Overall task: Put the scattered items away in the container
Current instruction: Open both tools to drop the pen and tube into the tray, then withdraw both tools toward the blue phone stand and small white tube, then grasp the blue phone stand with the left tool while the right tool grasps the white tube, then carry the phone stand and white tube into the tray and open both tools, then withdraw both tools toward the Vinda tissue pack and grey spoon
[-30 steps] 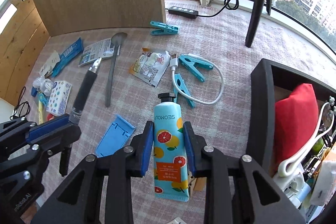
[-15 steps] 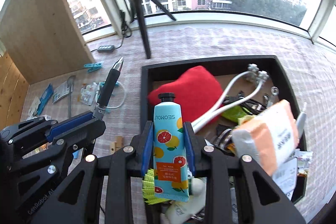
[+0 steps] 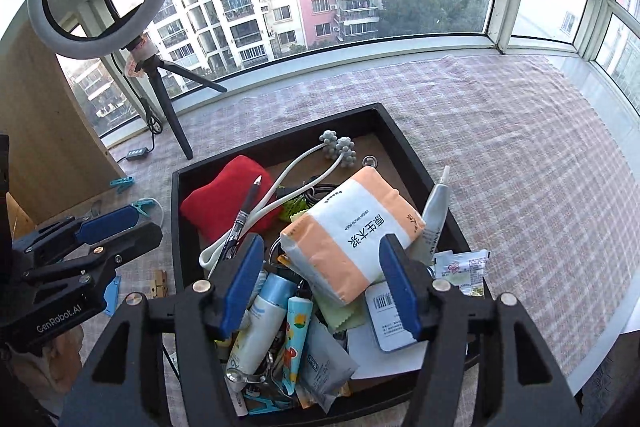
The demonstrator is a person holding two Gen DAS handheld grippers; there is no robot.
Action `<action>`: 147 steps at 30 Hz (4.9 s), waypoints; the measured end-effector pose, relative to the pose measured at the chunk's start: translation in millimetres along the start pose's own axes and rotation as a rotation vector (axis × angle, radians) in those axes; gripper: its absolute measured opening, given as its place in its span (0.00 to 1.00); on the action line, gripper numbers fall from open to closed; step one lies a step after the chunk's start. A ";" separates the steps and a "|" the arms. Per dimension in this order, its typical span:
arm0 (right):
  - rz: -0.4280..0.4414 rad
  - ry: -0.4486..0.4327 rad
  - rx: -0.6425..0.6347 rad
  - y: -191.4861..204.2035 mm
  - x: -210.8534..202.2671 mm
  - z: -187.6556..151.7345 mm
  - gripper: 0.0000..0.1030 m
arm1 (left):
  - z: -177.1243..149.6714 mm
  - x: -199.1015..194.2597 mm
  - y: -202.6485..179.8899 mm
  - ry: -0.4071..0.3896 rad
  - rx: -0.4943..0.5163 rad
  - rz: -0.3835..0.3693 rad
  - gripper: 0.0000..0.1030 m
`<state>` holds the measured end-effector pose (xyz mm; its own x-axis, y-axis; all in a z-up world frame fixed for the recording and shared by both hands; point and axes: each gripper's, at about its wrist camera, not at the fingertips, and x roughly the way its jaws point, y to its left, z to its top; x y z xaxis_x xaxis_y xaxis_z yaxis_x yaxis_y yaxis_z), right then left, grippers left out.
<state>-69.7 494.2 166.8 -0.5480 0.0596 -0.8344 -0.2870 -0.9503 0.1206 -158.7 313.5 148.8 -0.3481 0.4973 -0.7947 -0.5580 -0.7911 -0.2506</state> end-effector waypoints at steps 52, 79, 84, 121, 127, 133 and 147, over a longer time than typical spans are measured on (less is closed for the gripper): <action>0.088 0.330 -0.444 188.2 93.2 -176.4 0.58 | -155.9 17.9 181.0 0.263 -0.193 0.333 0.54; 0.105 0.351 -0.383 170.8 98.0 -184.0 0.16 | -167.7 -1.5 194.9 0.188 -0.275 0.308 0.33; 0.144 0.323 -0.355 169.3 90.1 -177.0 0.16 | -167.4 -23.9 199.3 0.150 -0.290 0.310 0.33; 0.020 0.031 -0.071 66.4 -4.0 -97.4 0.16 | -70.2 -18.9 20.4 0.052 -0.019 0.066 0.33; -0.039 0.008 0.009 24.0 -11.3 -88.1 0.16 | -45.1 -1.0 -34.8 0.048 0.066 0.015 0.33; -0.045 0.008 0.014 13.9 -10.8 -87.1 0.34 | -30.2 16.5 -64.0 0.068 0.102 -0.001 0.42; -0.024 0.001 0.016 24.0 -6.4 -83.8 0.53 | -35.7 8.7 -37.2 0.072 0.043 0.036 0.41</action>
<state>-7.3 445.4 130.0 -0.5404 0.0817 -0.8374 -0.3126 -0.9435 0.1097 -114.1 334.5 131.5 -0.3138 0.4408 -0.8410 -0.5786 -0.7910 -0.1987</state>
